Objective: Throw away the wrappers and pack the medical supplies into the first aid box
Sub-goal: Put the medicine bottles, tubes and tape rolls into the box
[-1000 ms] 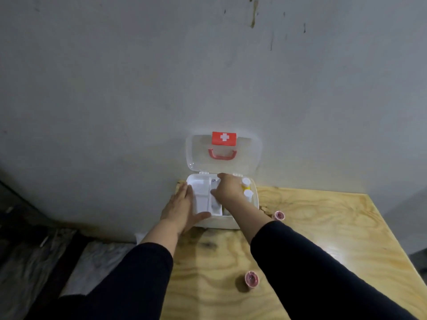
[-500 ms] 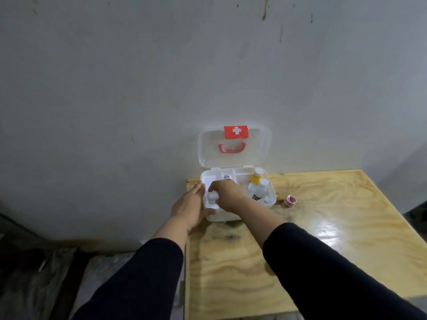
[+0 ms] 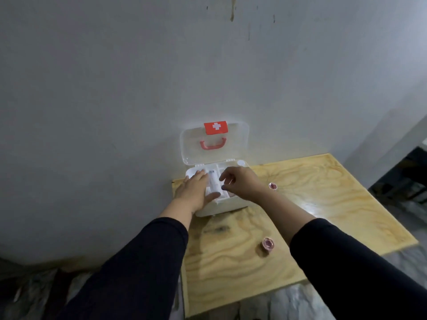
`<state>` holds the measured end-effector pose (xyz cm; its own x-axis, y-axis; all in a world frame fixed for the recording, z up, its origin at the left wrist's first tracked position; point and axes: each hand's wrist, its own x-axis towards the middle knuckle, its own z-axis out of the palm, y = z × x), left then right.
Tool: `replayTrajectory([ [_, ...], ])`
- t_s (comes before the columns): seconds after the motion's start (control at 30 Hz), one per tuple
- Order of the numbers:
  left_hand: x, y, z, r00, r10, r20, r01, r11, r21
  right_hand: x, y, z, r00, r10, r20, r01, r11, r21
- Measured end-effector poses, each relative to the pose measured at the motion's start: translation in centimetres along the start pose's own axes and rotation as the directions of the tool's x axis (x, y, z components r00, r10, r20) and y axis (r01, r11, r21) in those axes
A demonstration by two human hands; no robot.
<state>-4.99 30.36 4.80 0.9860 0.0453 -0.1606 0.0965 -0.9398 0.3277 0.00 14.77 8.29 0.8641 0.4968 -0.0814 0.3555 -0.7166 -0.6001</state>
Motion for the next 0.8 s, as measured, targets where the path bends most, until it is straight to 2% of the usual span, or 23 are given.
replayTrajectory([
  [0.17, 1.1, 1.8, 2.1, 0.997, 0.042, 0.062, -0.045, 0.998, 0.051, -4.1, 4.4, -0.8, 0.988, 0.149, -0.048, -0.151, 0.987, -0.056],
  [0.27, 1.1, 1.8, 3.5, 0.996, 0.014, 0.087, -0.022, 0.996, 0.082, -6.6, 7.7, 0.4, 0.968, 0.249, 0.033, -0.244, 0.963, -0.114],
  [0.4, 1.1, 1.7, 4.8, 0.999, 0.014, 0.050, -0.021, 0.990, 0.142, -9.5, 10.4, 3.2, 0.922, 0.360, 0.142, -0.334, 0.926, -0.178],
  [0.53, 1.3, 1.5, 5.6, 1.000, 0.018, 0.020, -0.021, 0.985, 0.173, -10.6, 11.5, 4.9, 0.915, 0.384, 0.126, -0.367, 0.920, -0.140],
  [0.8, 1.4, 1.5, 6.0, 0.999, 0.010, -0.031, -0.005, 0.990, 0.143, -6.9, 12.9, 2.4, 0.930, 0.365, -0.037, -0.367, 0.921, -0.134],
])
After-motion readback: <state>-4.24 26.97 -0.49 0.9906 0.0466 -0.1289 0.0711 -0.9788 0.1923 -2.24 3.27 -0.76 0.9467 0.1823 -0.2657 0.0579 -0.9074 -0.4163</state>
